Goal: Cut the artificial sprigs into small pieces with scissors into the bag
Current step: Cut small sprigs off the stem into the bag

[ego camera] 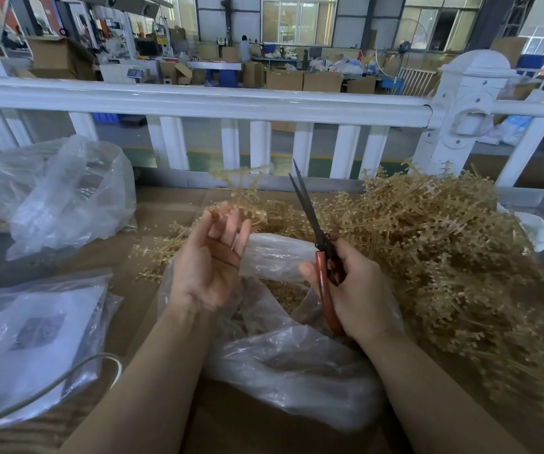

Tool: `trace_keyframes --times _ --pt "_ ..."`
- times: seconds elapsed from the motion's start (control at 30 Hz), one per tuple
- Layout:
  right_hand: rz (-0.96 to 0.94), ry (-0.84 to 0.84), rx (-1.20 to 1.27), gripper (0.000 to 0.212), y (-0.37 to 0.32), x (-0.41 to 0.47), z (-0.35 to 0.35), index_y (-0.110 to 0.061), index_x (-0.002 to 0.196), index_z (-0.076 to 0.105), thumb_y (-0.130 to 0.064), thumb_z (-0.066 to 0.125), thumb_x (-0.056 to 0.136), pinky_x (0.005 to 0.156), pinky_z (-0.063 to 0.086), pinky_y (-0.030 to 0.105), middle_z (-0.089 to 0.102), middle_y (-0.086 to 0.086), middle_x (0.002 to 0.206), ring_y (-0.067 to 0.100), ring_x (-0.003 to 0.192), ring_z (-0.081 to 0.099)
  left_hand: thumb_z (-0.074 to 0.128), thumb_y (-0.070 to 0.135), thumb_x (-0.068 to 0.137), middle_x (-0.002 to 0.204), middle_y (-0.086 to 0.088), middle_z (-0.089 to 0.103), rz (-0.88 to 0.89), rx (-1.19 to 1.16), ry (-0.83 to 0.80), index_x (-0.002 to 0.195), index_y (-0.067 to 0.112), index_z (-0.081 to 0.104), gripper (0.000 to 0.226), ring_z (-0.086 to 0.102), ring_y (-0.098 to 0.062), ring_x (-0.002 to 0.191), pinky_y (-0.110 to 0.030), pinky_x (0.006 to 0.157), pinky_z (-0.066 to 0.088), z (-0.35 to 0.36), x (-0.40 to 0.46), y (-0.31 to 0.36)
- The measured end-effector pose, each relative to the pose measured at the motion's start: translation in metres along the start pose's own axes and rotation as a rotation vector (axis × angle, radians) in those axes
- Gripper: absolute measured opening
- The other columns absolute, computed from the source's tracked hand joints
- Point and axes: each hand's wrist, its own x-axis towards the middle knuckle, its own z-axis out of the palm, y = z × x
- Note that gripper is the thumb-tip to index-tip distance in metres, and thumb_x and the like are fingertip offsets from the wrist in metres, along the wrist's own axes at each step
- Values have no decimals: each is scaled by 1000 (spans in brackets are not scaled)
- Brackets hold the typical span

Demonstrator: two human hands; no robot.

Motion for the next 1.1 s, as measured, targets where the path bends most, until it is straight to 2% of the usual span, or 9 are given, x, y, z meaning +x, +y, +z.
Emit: trace_keyframes --times 0.13,0.23,0.33,0.47,0.6,0.67,0.9,1.0,1.1 --pt "-14 0 73 40 -3 2 3 -35 84 60 -74 63 70 61 45 11 67 -14 72 0 75 64 51 18 100 89 -5 75 -18 104 -39 72 12 75 37 73 -17 97 -32 81 60 0 0 -5" --pt "3 4 87 22 0 4 7 -41 83 62 -44 83 80 62 42 3 68 -20 73 -9 78 63 57 16 93 97 -9 73 -76 242 -171 93 7 65 12 72 -21 98 -33 86 59 2 -3 -11" --pt "20 15 171 20 0 4 6 -40 83 64 -33 83 84 61 43 5 70 -14 73 -3 75 66 60 14 86 93 -10 75 -144 417 -246 92 7 64 10 74 -19 90 -32 87 59 3 -6 -19" --pt "102 14 453 19 -3 5 3 -26 90 70 -44 73 82 66 50 13 74 -16 79 0 73 69 63 12 79 84 -10 76 -196 601 -266 72 18 75 15 75 -18 82 -31 82 59 7 -11 -22" --pt "144 31 447 7 -2 10 1 -22 94 72 -22 77 89 68 52 15 74 -15 81 1 76 70 63 1 86 94 -17 75 -215 709 -306 78 13 74 18 74 -24 89 -30 77 60 5 -12 -23" --pt "141 24 418 15 -3 9 1 -27 92 71 -15 78 88 66 52 13 74 -15 83 -1 75 69 59 -5 87 98 -19 75 -257 788 -295 82 12 71 22 74 -26 93 -29 77 59 4 -12 -24" --pt "77 -18 358 18 -8 4 0 -23 99 73 -12 80 87 67 49 10 75 -11 85 0 80 70 73 26 82 109 -22 72 -390 818 -334 103 6 75 30 69 -32 107 -38 99 53 7 -14 -23" --pt "64 -26 280 17 -10 2 1 -22 100 74 -16 82 86 65 47 7 75 -13 83 -4 80 69 64 26 85 111 -24 71 -433 796 -330 115 -5 66 43 70 -31 104 -30 88 57 7 -15 -22" --pt "60 20 306 16 -9 3 3 -26 95 70 -16 80 88 64 50 14 73 -11 80 3 76 69 61 31 85 103 -15 75 -434 804 -295 110 2 69 39 72 -22 93 -24 77 55 7 -15 -19"
